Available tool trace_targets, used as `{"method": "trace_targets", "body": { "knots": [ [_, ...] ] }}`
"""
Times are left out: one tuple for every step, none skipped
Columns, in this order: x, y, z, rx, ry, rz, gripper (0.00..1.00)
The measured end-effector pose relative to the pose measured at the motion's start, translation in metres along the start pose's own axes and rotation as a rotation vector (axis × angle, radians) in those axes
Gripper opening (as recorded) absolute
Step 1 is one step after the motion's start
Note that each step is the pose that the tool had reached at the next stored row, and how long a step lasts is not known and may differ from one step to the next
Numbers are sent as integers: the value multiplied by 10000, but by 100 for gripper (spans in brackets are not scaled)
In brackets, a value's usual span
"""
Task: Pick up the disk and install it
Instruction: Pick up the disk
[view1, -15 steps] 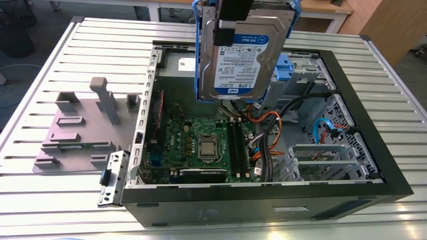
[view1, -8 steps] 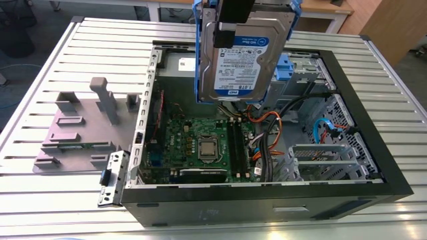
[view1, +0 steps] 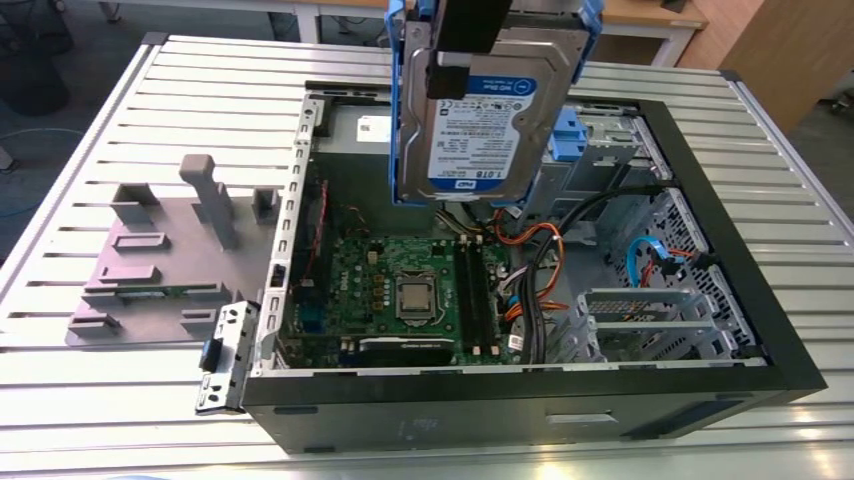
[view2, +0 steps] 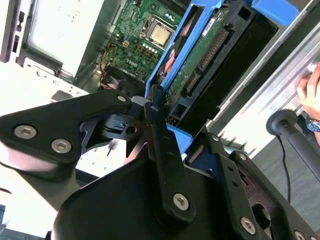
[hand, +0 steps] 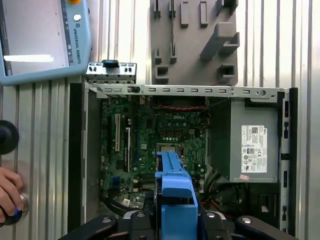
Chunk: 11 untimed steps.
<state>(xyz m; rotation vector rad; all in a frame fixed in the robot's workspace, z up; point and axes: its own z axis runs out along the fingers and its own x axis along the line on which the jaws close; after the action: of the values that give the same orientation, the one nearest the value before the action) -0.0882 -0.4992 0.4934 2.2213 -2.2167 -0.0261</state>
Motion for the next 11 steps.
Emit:
{"method": "trace_targets", "body": {
  "knots": [
    [6,0,4,0,-35,24,36],
    [14,0,8,1,-54,49,36],
    [24,0,12,1,-59,83,36],
    [36,-1,17,2,-62,125,36],
    [47,-1,22,2,-64,173,36],
    [59,-1,26,2,-63,227,36],
    [70,-1,30,3,-64,278,36],
    [85,-1,33,3,-64,317,36],
    [106,-1,37,4,-66,327,36],
    [130,-1,40,4,-66,327,36],
    [154,-1,43,4,-65,328,36]
  ]
}}
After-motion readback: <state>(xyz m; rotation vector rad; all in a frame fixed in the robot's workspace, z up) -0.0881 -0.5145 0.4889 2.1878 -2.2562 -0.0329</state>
